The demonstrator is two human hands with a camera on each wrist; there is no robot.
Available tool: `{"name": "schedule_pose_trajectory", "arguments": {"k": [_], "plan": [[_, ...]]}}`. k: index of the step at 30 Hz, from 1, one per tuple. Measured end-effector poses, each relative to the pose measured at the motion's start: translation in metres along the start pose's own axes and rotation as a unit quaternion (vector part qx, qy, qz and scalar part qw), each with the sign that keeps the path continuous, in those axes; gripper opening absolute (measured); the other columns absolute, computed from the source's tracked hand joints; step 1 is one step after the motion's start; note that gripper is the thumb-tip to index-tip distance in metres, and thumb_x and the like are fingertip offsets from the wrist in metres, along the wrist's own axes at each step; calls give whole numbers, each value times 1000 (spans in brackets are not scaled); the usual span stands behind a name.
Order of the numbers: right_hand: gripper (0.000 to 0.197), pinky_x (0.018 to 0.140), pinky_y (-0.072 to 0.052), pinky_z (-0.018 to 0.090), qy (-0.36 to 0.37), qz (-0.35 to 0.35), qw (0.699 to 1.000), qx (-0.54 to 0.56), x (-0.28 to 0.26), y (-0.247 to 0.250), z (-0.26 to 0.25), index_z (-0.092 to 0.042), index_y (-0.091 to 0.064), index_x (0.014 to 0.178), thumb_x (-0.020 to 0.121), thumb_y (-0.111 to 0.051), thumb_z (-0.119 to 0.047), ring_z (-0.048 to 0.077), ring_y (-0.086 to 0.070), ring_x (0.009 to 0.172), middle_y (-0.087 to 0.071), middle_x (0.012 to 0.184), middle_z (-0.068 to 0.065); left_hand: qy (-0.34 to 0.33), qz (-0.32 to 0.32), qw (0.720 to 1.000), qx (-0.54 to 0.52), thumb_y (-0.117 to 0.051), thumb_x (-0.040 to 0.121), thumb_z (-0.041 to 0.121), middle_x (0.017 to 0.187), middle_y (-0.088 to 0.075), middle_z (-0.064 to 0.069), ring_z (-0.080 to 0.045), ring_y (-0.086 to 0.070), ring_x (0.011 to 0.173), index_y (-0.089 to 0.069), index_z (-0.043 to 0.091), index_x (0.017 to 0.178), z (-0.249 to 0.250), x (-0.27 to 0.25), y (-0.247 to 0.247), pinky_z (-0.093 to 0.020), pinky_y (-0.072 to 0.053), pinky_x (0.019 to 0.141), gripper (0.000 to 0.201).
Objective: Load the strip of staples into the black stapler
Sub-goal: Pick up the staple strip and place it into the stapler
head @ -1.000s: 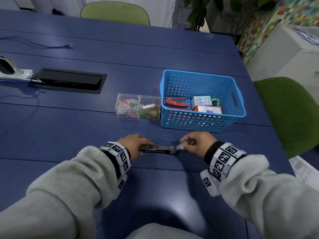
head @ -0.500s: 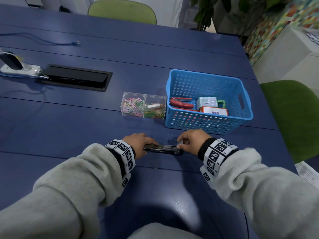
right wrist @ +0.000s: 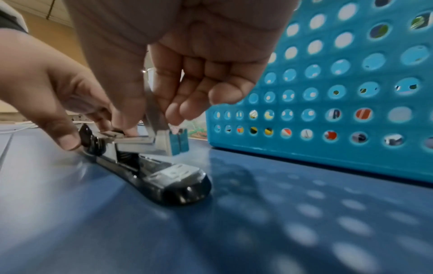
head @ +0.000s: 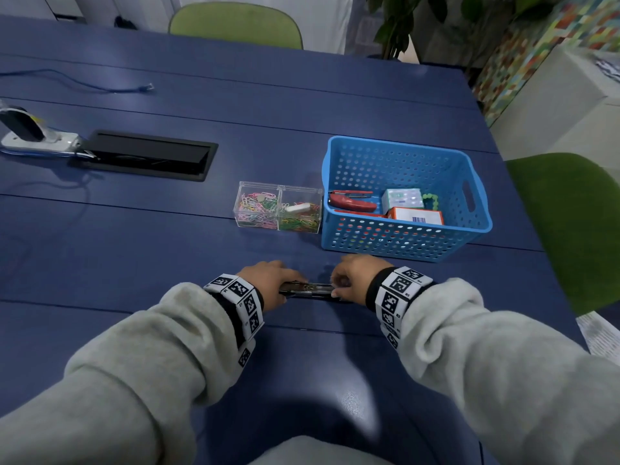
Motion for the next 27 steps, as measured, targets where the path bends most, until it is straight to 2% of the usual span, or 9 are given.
{"name": "schedule_pose_trajectory", "arguments": {"k": [4, 10, 15, 18, 22, 27], "plan": [[30, 84, -46, 36, 2, -10, 1000, -28, 3, -4, -2, -14, -64, 105, 83, -60, -35, 29, -55, 104, -57, 110, 9, -2, -3, 1000, -5, -59, 84, 21, 129, -49, -3, -28, -49, 119, -45, 45, 127, 0, 0, 1, -44, -46, 97, 52], [30, 91, -48, 39, -2, -24, 999, -40, 3, -8, 2, -20, -65, 106, 83, -58, -38, 26, -55, 106, -58, 112, 5, -2, 0, 1000, -5, -61, 84, 21, 128, -50, -3, -28, -49, 119, -45, 44, 127, -2, 0, 0, -44, -45, 98, 51], [32, 91, -47, 38, 1, -20, 999, -33, 4, -9, 2, -18, -63, 108, 83, -58, -38, 28, -55, 107, -58, 114, 7, -5, 1, 1000, -4, -61, 84, 21, 127, -50, -3, -27, -49, 118, -46, 44, 127, -4, 3, -1, -43, -45, 98, 51], [36, 91, -44, 36, 4, -17, 999, -29, 5, -10, 1, -17, -57, 116, 84, -57, -34, 28, -53, 112, -56, 118, 9, 1, 7, 1000, -12, -62, 82, 22, 127, -50, -3, -27, -49, 119, -46, 43, 127, -6, 3, -2, -43, -45, 99, 52], [30, 89, -45, 36, -16, -16, 1000, -21, 2, -11, 6, -17, -60, 110, 85, -57, -34, 28, -54, 109, -56, 115, 9, 41, 17, 999, -18, -67, 76, 23, 128, -48, -4, -28, -49, 119, -43, 38, 130, -19, -2, 1, -46, -45, 100, 61], [29, 88, -47, 35, -50, -10, 999, 16, -5, -17, 22, -16, -62, 107, 84, -59, -33, 28, -56, 103, -58, 113, 9, 103, 32, 993, 39, -68, 77, 29, 124, -50, -5, -27, -48, 117, -55, 24, 116, -45, -14, 6, -40, -44, 98, 41]]}}
Point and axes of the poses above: each hand's wrist, its own x-axis towards the middle knuckle, its own y-axis out of the back of the hand, z = x × y, the point moved 2 cm from there along x, towards the middle knuckle
